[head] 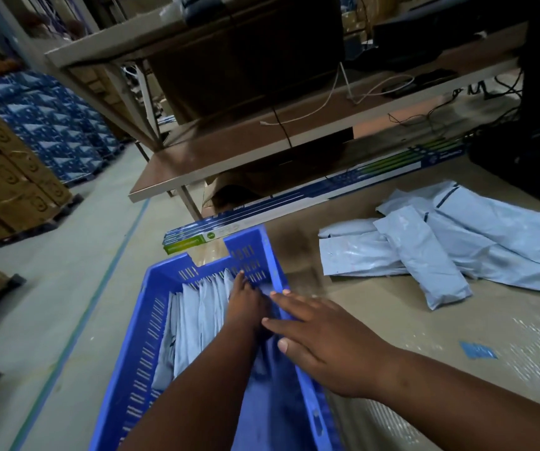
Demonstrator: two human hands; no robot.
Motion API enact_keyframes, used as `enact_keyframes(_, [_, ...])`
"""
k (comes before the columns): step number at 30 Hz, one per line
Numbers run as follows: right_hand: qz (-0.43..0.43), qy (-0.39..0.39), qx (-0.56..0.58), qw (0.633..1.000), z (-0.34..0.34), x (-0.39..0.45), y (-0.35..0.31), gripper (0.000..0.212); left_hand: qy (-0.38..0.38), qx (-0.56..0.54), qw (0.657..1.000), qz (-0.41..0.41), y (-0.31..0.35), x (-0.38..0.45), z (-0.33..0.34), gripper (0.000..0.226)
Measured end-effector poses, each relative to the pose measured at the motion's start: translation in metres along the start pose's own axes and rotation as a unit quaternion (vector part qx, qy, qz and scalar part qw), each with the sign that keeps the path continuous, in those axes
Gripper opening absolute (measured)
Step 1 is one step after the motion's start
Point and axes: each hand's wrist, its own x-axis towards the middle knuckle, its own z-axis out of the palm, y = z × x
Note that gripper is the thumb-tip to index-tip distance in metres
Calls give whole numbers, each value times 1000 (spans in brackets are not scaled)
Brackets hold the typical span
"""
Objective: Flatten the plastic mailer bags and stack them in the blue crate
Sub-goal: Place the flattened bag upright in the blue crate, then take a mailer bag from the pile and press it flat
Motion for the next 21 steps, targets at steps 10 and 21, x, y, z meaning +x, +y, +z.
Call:
enact_keyframes(10, [0,28,-38,999,-65,-25,44,55,77,-87,983,-142,-25,-36,-148,25])
enact_keyframes(21, [75,-3,-111,991,-125,-70,128,51,116,-211,970,-29,114,-31,-243,27])
